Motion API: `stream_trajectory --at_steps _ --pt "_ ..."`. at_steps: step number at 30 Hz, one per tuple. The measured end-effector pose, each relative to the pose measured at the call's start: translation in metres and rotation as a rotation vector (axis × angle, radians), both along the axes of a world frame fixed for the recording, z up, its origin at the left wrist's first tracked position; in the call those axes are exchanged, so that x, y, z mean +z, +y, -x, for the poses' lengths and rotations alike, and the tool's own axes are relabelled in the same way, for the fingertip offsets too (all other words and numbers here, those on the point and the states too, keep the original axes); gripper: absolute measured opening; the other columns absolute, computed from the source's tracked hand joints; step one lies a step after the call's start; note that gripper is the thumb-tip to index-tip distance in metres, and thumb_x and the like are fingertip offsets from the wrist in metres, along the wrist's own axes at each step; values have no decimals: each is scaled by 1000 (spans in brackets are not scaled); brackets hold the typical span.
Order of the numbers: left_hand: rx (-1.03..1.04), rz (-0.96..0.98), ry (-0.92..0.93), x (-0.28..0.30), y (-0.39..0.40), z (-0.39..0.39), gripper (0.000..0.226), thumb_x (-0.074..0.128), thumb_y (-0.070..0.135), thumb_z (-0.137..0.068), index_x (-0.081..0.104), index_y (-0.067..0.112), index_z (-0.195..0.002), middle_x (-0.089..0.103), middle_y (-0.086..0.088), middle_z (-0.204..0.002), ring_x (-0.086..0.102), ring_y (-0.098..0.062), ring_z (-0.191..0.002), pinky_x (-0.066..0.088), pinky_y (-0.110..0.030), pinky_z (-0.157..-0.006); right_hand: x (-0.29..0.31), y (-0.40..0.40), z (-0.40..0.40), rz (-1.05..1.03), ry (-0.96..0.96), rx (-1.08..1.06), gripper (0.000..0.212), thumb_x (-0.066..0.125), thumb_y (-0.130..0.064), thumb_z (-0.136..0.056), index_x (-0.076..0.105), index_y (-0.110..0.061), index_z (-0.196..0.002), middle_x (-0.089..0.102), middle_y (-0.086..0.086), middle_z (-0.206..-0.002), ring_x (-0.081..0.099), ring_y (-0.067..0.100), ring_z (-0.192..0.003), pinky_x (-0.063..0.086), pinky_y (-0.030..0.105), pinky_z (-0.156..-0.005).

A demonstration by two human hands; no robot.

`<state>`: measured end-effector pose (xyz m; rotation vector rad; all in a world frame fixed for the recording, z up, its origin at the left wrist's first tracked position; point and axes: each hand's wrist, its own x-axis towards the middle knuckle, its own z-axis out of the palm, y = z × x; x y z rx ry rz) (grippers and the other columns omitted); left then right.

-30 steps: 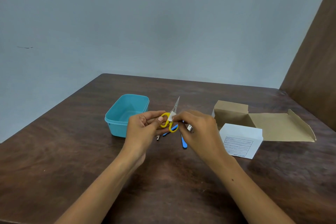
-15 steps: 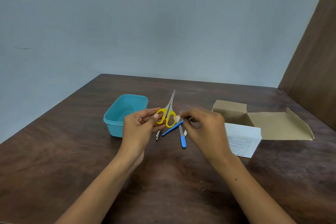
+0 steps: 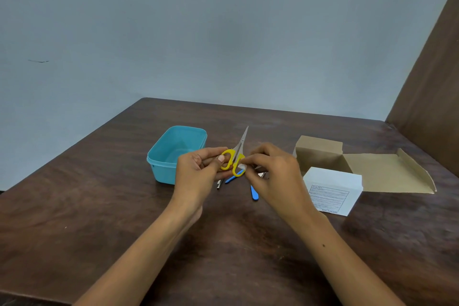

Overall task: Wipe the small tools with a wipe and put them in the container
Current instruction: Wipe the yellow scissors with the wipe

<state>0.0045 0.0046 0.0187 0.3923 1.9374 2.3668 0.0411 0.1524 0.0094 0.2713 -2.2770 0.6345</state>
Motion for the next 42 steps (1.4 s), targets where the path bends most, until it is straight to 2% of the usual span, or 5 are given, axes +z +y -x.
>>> stream_trajectory --at_steps 6,15,29,34,42 --pt "-39 64 61 -5 4 -1 19 57 -2 -89 67 0 -105 75 -7 -87 73 -16 -79 58 -20 -66 4 2 6 43 99 -79 9 72 -5 -79 74 -9 -88 66 6 -85 63 16 -68 57 33 -60" --pt "-63 87 79 -9 4 0 20 58 -1 -89 68 -1 -106 75 -11 -89 73 -19 -82 59 -24 -69 0 1 6 42 34 -72 8 71 -9 -79 73 -11 -86 65 4 -83 61 16 -69 56 35 -60" --pt "-118 51 95 -9 5 -2 20 59 3 -89 70 8 -106 76 -5 -89 73 -17 -83 57 -21 -67 2 -12 5 150 118 -112 8 70 -7 -80 72 -12 -87 66 3 -83 55 4 -71 47 15 -62" --pt "-123 -8 26 -8 5 -1 20 56 2 -90 69 3 -107 75 -11 -90 73 -18 -81 57 -20 -64 -1 -20 0 88 97 -60 14 61 -9 -82 72 -10 -90 64 5 -84 59 11 -72 48 19 -62" --pt "-186 -73 -55 -5 4 -1 21 56 0 -90 67 0 -108 74 -15 -96 72 -18 -85 57 -20 -67 4 -22 3 93 119 -79 14 65 -1 -80 72 -8 -89 64 6 -84 60 15 -71 52 26 -60"
